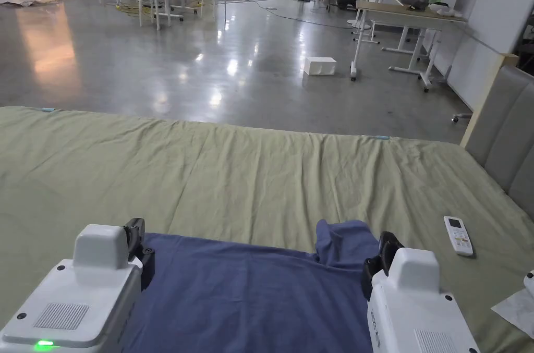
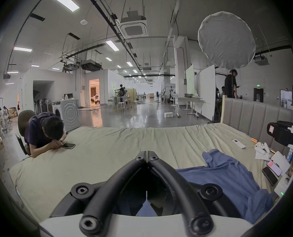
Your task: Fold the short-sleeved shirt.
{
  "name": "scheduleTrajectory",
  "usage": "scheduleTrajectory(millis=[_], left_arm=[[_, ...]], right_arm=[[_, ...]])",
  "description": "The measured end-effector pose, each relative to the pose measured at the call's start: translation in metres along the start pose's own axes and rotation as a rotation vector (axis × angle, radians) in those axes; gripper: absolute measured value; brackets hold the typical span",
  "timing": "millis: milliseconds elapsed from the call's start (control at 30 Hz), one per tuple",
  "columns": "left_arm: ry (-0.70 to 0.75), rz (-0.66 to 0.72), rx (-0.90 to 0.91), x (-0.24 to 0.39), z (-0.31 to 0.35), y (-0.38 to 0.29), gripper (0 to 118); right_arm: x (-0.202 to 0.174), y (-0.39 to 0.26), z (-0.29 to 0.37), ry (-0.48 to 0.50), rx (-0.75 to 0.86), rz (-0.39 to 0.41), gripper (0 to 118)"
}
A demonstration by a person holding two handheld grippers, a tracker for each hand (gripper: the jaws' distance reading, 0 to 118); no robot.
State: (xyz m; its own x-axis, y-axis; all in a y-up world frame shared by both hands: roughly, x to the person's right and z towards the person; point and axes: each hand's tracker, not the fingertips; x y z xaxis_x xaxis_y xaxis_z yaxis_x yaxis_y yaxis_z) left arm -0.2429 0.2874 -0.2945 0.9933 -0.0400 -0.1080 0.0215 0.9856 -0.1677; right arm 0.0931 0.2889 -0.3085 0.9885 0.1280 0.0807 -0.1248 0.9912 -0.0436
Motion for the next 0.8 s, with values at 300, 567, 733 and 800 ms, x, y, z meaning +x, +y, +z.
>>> scheduleTrajectory(millis=[300, 567, 733, 800], left_arm=[[-0.017, 0.057, -0.255, -0.038, -0.001, -0.012, 0], [0.020, 0.088, -0.655, -0.105, 0.033, -0.085, 0], [0.051, 0.104, -0.810, -0.125, 0.041, -0.122, 52], [0.048, 0.130, -0.845, -0.128, 0.037, -0.136, 68]], right_arm=[[0.000, 0.001, 0.001, 0.032, -0.011, 0.005, 0], [-0.005, -0.025, -0.006, 0.062, -0.110, 0.023, 0], [-0.015, -0.040, -0.009, 0.102, -0.167, 0.050, 0], [-0.018, -0.043, -0.010, 0.117, -0.181, 0.048, 0]])
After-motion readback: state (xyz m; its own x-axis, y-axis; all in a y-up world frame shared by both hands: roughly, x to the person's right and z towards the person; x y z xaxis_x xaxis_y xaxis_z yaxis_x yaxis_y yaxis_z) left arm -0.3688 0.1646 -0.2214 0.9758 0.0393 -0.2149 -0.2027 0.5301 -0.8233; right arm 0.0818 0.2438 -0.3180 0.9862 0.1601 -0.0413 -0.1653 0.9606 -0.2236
